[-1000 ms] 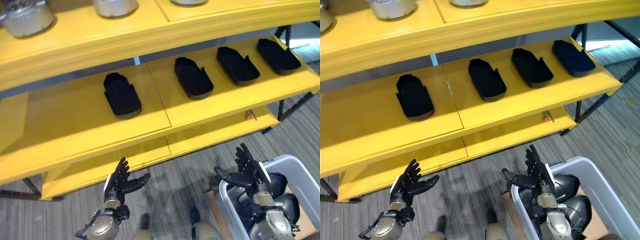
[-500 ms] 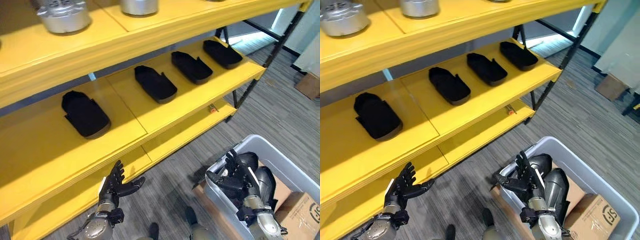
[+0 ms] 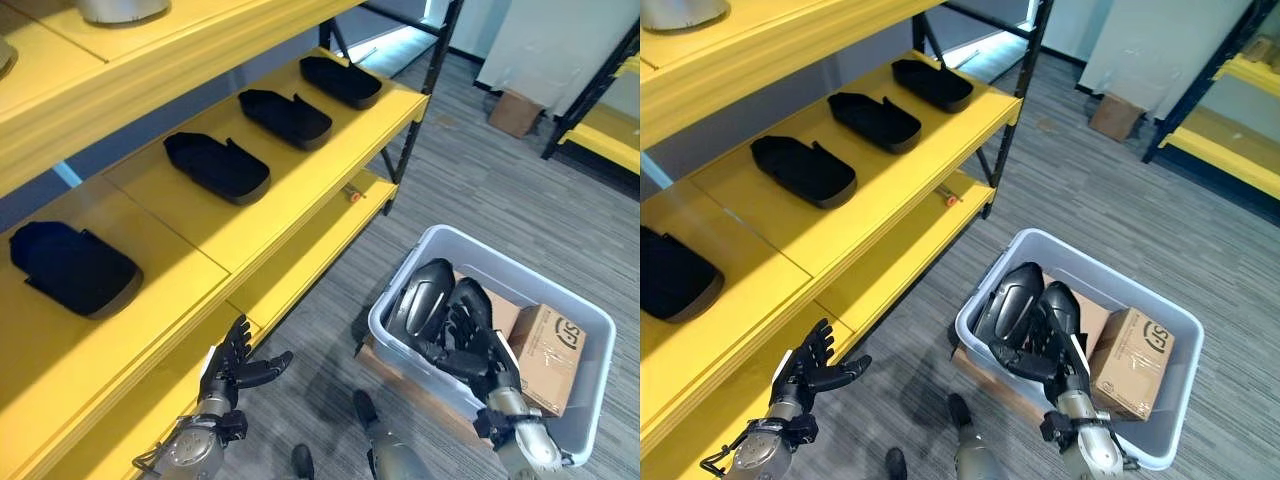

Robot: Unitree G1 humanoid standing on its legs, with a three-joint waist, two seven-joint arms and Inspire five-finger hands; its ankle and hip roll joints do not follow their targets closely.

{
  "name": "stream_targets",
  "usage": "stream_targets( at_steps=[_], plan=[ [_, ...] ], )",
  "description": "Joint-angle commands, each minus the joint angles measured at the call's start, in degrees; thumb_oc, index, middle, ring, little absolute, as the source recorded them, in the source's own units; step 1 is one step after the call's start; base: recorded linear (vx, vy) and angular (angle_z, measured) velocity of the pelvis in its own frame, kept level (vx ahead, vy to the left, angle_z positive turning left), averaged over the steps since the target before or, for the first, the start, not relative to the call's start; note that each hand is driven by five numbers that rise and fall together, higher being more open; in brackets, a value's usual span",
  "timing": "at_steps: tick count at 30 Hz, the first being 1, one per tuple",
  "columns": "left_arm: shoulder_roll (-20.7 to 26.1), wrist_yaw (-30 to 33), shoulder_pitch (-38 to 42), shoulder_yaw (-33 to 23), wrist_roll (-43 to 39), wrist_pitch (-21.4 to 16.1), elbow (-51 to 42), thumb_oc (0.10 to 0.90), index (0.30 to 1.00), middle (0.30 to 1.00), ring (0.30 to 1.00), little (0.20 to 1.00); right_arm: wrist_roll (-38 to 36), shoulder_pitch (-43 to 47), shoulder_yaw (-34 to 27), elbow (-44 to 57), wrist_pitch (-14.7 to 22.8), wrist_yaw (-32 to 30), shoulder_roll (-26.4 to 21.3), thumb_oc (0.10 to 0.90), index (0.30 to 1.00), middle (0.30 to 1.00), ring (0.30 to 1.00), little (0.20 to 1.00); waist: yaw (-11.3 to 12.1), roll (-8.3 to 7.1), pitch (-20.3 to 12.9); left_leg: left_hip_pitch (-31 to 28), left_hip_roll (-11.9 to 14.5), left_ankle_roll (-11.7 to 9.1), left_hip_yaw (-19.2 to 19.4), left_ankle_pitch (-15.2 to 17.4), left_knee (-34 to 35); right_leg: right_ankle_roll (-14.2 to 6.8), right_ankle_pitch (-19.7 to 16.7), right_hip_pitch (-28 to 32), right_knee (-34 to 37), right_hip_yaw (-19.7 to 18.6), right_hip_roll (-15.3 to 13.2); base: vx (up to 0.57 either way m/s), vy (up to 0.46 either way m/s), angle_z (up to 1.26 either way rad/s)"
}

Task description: Move parts from the plastic box to the shelf.

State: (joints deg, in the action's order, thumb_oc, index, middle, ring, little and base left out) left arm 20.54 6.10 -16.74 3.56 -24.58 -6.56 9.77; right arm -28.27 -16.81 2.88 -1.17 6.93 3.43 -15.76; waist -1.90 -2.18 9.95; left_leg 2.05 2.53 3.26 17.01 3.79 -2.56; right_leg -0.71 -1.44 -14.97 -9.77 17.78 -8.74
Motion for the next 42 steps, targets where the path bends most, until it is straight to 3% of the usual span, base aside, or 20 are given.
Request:
stream_targets(
  at_steps=[1,4,7,16,25,26,27,28,29,30,31,33,34,36,37,39,40,42],
  plan=[
    [0.9,-0.3,1.5,-4.6,0.4,-4.5,-6.3,0.900,1.000,1.000,1.000,1.000,-0.4,3.0,-1.2,5.4,4.8,-0.1,-1.2,0.900,1.000,1.000,1.000,1.000,1.3,-0.06,0.7,-0.9,-1.0,-1.8,-2.8,1.1,3.3,-10.4,-4.1,5.6,2.6,-0.2,-9.1,0.04,-0.018,-1.19],
    [-0.1,-0.8,1.6,-4.9,0.5,-4.3,-5.7,0.900,1.000,1.000,1.000,1.000,0.0,3.1,-1.5,5.8,4.1,0.2,-0.8,0.900,1.000,1.000,1.000,1.000,0.8,-2.11,-0.5,-1.4,-2.6,-1.6,0.2,1.1,3.4,-11.3,-8.8,6.7,7.5,-0.8,-9.3,0.07,-0.057,-0.81],
    [-0.5,-1.0,1.0,-5.0,0.4,-4.3,-5.8,0.900,1.000,1.000,1.000,1.000,-0.2,2.6,-1.9,6.9,3.9,0.6,-1.1,0.900,1.000,1.000,1.000,1.000,-0.1,-2.32,-1.0,-1.5,-2.2,-2.0,0.6,1.1,3.2,-11.4,-9.3,6.5,9.1,-4.3,-7.6,0.06,-0.107,-0.19],
    [-1.4,-2.2,0.2,-4.4,0.3,-3.7,-6.3,0.900,1.000,1.000,1.000,1.000,-0.2,0.1,-3.4,8.8,3.2,1.5,-2.2,0.900,1.000,1.000,1.000,1.000,-1.7,-0.89,-2.6,-4.4,1.3,-4.5,1.4,0.9,4.1,-10.2,-5.8,8.8,11.5,-5.0,-4.1,0.11,-0.116,-0.12],
    [-1.7,-2.9,0.8,-3.8,0.5,-3.7,-6.0,0.900,1.000,1.000,1.000,1.000,0.9,-1.0,-4.9,10.1,3.9,1.8,-3.5,0.900,1.000,1.000,1.000,1.000,-3.7,0.94,-2.5,-5.1,6.4,-7.3,2.9,0.8,-2.1,-7.4,-0.6,9.1,7.9,-7.6,-0.3,0.09,-0.133,-0.13],
    [-1.9,-2.7,0.9,-4.2,0.3,-3.8,-6.2,0.900,1.000,1.000,1.000,1.000,1.5,-0.8,-5.1,10.6,4.4,1.3,-3.7,0.900,1.000,1.000,1.000,1.000,-3.9,1.09,-1.9,-3.9,8.5,-7.8,2.9,-1.0,-7.4,-6.2,0.7,9.2,7.0,-8.9,1.3,0.06,-0.121,-0.14],
    [-1.9,-2.7,0.9,-4.2,0.3,-3.8,-6.2,0.900,1.000,1.000,1.000,1.000,1.5,-0.8,-5.1,10.6,4.4,1.3,-3.7,0.900,1.000,1.000,1.000,1.000,-3.9,1.16,-1.9,-3.8,8.6,-7.9,2.9,-0.9,-7.6,-6.1,0.7,9.2,7.0,-8.9,1.4,0.10,-0.325,-0.31],
    [-2.1,-2.4,0.7,-4.8,0.1,-4.1,-6.9,0.900,1.000,1.000,1.000,1.000,2.4,-0.4,-5.0,11.1,5.0,1.0,-4.7,0.900,1.000,1.000,1.000,1.000,-3.3,0.81,-0.4,0.3,11.7,-8.0,0.8,-5.8,-19.2,-3.4,2.2,10.0,6.3,-10.7,3.4,0.03,-0.331,-0.51],
    [-2.2,-2.3,0.7,-4.7,-0.3,-4.2,-7.5,0.900,1.000,1.000,1.000,1.000,2.7,-0.3,-5.0,11.4,5.2,0.8,-5.5,0.900,1.000,1.000,1.000,1.000,-2.4,0.26,1.2,4.3,12.1,-8.1,-2.0,-8.5,-27.1,-1.8,2.8,10.4,5.8,-11.2,4.2,0.00,-0.387,-0.56],
    [-2.2,-2.3,1.1,-4.2,-0.5,-4.1,-7.7,0.900,1.000,1.000,1.000,1.000,3.3,0.1,-5.2,11.7,5.5,0.5,-6.4,0.900,1.000,1.000,1.000,1.000,-1.7,-0.13,2.6,8.0,10.9,-8.0,-5.1,-9.4,-32.3,-1.0,3.3,10.5,5.3,-11.2,4.4,-0.06,-0.180,-0.47],
    [-2.5,-2.1,1.4,-3.9,-0.7,-4.1,-7.7,0.900,1.000,1.000,1.000,1.000,3.9,0.3,-5.2,11.6,5.6,0.3,-7.0,0.900,1.000,1.000,1.000,1.000,-1.3,-0.48,3.6,10.8,8.9,-7.8,-8.1,-9.1,-33.0,-0.8,3.9,10.6,5.3,-11.5,4.1,-0.02,-0.054,-0.29],
    [-2.6,-2.1,1.6,-3.8,-0.9,-3.9,-7.8,0.900,1.000,1.000,1.000,1.000,4.6,0.7,-5.8,11.3,5.5,-0.3,-7.6,0.900,1.000,1.000,1.000,1.000,-0.6,-1.06,3.8,15.3,8.5,-7.1,-11.4,-7.6,-27.3,-1.9,4.2,11.2,5.9,-11.7,2.9,0.10,0.061,-0.34],
    [-2.4,-2.3,1.6,-3.8,-1.0,-4.0,-7.8,0.900,1.000,1.000,1.000,1.000,4.8,1.1,-5.8,11.2,5.7,-0.3,-7.7,0.900,1.000,1.000,1.000,1.000,-0.2,-1.06,3.3,15.8,8.8,-7.2,-12.8,-8.4,-21.8,-2.6,4.4,11.4,6.3,-12.5,2.7,0.22,0.184,-0.50],
    [-2.3,-2.3,1.1,-3.3,-0.9,-4.3,-7.8,0.900,1.000,1.000,1.000,1.000,4.7,1.9,-5.0,10.6,5.9,-0.1,-8.4,0.900,1.000,1.000,1.000,1.000,1.0,-0.15,2.8,14.0,10.8,-8.1,-16.2,-11.5,-7.2,-4.0,5.6,12.2,6.0,-14.3,2.5,0.31,0.289,-1.08],
    [-2.2,-2.3,1.6,-2.6,-0.6,-4.4,-7.4,0.900,1.000,1.000,1.000,1.000,5.1,3.2,-3.9,9.9,5.9,-0.2,-9.2,0.900,1.000,1.000,1.000,1.000,2.2,1.08,2.7,14.2,11.6,-10.2,-20.8,-15.4,0.1,-4.6,6.4,12.7,5.7,-16.1,2.6,0.26,0.229,-1.15],
    [-2.3,-2.4,1.9,-2.4,-0.2,-4.4,-7.2,0.900,1.000,1.000,1.000,1.000,5.5,3.0,-3.9,9.9,5.7,0.1,-9.2,0.900,1.000,1.000,1.000,1.000,1.9,1.78,2.4,14.1,12.9,-11.3,-18.3,-16.5,2.4,-4.9,7.6,13.9,5.6,-16.2,2.3,0.26,0.206,-0.52],
    [-2.3,-2.9,1.6,-2.3,-0.6,-4.6,-6.8,0.900,1.000,1.000,1.000,1.000,5.3,2.0,-3.8,10.7,5.5,1.0,-8.4,0.900,1.000,1.000,1.000,1.000,1.3,2.21,1.6,11.3,13.6,-11.0,-15.1,-13.8,1.1,-5.5,8.1,14.8,5.6,-16.7,1.6,0.25,0.207,-0.48],
    [-2.3,-3.0,1.6,-2.2,-0.6,-4.7,-6.7,0.900,1.000,1.000,1.000,1.000,5.3,1.9,-3.8,10.8,5.5,1.0,-8.4,0.900,1.000,1.000,1.000,1.000,1.5,2.12,1.7,11.0,13.6,-11.0,-14.8,-13.7,1.2,-5.5,8.0,14.9,5.7,-16.9,1.6,0.12,0.117,-0.50]
  ],
)
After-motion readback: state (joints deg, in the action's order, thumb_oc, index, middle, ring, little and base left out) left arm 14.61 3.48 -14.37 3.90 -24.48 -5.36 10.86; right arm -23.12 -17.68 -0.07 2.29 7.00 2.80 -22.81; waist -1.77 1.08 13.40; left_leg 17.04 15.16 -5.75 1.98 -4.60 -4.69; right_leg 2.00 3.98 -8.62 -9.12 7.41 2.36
